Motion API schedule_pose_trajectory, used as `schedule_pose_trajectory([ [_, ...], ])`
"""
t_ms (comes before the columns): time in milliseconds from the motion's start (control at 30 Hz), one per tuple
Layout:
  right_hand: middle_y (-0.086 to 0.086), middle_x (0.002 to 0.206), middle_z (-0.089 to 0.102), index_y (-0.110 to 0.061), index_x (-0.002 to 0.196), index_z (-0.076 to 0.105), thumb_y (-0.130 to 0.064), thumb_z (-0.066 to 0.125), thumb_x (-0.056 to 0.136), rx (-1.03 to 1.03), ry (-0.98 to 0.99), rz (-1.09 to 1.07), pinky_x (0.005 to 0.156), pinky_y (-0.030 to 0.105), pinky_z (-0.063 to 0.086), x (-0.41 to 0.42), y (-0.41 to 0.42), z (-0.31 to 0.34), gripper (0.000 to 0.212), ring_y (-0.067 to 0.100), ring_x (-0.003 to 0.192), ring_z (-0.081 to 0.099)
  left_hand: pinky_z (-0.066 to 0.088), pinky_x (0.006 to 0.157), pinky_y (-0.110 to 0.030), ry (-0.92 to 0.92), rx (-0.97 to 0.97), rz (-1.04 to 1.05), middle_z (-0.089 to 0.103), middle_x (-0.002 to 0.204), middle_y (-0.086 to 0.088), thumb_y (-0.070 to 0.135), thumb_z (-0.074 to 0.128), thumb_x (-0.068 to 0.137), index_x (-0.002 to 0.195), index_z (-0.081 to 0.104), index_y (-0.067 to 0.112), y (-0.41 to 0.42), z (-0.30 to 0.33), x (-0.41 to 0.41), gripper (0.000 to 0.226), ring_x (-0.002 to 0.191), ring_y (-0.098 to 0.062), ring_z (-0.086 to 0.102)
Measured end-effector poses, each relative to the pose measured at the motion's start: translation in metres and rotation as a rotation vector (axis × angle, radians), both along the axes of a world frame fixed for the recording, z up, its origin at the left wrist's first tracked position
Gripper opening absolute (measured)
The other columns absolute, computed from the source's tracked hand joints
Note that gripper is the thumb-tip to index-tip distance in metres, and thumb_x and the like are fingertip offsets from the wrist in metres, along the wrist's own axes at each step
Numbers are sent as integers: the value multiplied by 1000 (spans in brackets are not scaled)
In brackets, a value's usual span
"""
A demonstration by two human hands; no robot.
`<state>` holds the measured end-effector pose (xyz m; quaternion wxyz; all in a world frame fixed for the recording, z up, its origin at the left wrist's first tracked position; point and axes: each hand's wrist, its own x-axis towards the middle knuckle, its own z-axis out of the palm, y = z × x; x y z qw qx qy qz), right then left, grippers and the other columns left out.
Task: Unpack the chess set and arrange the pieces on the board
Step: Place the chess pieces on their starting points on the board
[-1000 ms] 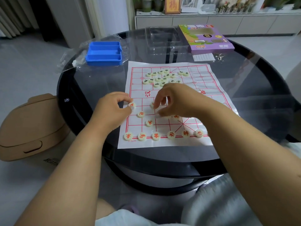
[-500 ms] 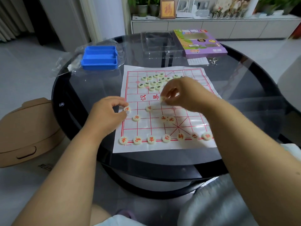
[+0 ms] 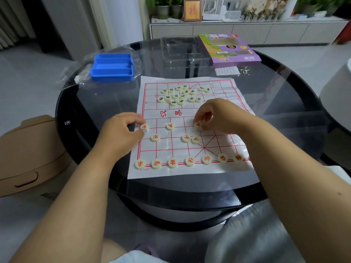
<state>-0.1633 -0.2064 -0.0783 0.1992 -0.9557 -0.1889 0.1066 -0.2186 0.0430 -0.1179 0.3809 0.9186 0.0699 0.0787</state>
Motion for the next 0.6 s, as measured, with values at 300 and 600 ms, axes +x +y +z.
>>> schedule_pose_trajectory([
  [300,-12,92,55,-26,101,69,-30,73,78,72,-83,47,67,17,44,-14,6,11,23,5,76,51,40,57,-10,-5,-5,-6,57,124,14,26,70,85,111,68,23,1,-2,1,26,97,-4,55],
  [600,-6,101,57,-24,96,70,-32,74,78,-28,-38,116,74,22,50,-26,30,-1,21,14,89,56,42,61,-13,-12,-16,-15,55,114,19,24,71,85,107,70,24,3,-3,1,22,98,-4,55],
])
